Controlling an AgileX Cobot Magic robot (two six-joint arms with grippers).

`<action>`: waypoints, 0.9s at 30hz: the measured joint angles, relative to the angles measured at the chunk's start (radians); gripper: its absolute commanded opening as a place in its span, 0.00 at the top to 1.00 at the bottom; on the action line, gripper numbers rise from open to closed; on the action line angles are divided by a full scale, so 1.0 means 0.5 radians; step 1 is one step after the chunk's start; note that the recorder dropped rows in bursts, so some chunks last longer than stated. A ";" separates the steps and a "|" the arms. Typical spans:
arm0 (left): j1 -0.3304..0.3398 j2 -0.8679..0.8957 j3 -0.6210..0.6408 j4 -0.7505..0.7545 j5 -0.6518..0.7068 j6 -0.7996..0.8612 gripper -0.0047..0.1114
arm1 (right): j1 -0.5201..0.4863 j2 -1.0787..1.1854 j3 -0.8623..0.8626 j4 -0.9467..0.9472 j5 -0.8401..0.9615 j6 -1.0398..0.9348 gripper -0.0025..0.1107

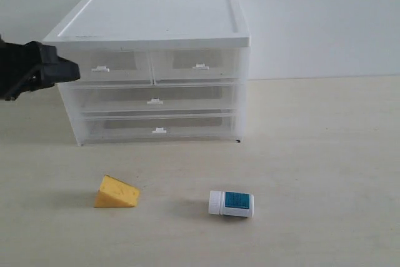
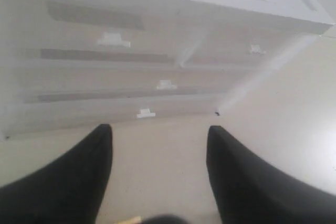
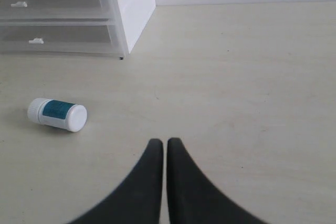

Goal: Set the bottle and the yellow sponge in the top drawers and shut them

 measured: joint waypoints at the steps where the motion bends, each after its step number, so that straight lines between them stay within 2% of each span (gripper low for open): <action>1: -0.025 0.056 -0.044 0.012 -0.014 0.000 0.52 | 0.000 0.000 0.000 0.000 0.000 0.000 0.98; 8: -0.222 0.391 -0.347 0.109 -0.207 0.008 0.52 | 0.000 0.000 0.000 0.000 0.000 0.000 0.98; 12: -0.235 0.491 -0.413 0.133 -0.234 0.008 0.52 | 0.000 0.000 0.000 0.000 0.001 0.000 0.98; 18: -0.235 0.550 -0.418 0.211 -0.428 0.008 0.52 | -0.003 0.000 0.000 0.000 0.001 0.000 0.98; 23: -0.235 0.550 -0.420 0.218 -0.485 0.021 0.40 | -0.003 0.000 0.000 0.000 0.001 0.000 0.98; 27: -0.238 0.550 -0.430 0.218 -0.523 0.029 0.40 | -0.003 0.000 0.000 0.000 0.001 0.000 0.98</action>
